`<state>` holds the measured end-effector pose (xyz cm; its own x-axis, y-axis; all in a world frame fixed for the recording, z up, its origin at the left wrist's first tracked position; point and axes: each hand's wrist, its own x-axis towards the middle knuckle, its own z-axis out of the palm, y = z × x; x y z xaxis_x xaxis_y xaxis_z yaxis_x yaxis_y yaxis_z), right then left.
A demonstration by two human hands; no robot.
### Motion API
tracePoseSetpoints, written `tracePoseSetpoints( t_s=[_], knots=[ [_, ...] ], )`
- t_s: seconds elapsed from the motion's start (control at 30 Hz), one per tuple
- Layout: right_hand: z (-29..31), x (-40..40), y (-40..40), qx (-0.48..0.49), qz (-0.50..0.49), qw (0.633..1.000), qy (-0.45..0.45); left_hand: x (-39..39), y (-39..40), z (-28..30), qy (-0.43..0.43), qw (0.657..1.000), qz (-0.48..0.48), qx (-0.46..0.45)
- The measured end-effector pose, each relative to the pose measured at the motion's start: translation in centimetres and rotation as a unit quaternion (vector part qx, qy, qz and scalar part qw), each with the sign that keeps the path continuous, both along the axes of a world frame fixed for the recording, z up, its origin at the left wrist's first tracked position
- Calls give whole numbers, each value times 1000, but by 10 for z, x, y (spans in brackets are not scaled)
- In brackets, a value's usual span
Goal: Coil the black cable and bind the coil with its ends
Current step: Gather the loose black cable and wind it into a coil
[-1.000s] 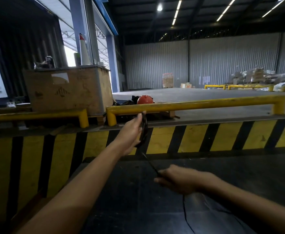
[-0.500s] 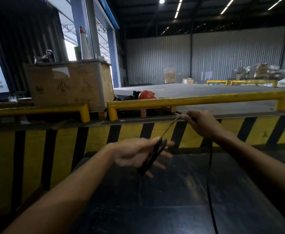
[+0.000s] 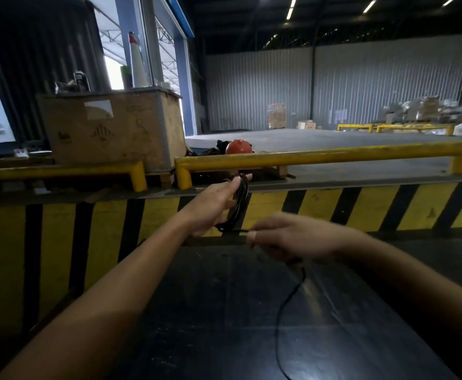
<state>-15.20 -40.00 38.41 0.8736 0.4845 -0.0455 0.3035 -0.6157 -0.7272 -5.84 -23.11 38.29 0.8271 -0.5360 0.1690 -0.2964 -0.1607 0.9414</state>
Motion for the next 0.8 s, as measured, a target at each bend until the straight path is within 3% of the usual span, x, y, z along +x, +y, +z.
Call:
tracePoseSetpoints(
  t_s=[0.1,0.2,0.3,0.43,0.57,0.67,0.8],
  knots=[
    [16,20,-21,-48,-60,986,-149,-7,5,0,-64,979,4,196],
    [14,48,-37,-76,-110,952,-274,-15,8,-4,-4,957,-55,286],
    [-3,64,-44,-16,-117,949,-291,-15,14,-11,158,967,-136,146],
    [-30,68,-39,46,-98,955,-274,-10,20,-11,261,929,-255,-67],
    [-62,59,-20,75,-65,979,-178,-16,8,4,227,913,-282,-189],
    [-88,40,7,29,-37,986,-157,-23,-4,19,171,932,-202,-247],
    [-108,30,19,-37,5,985,-166,-18,-8,18,44,985,-36,-163]
  ],
)
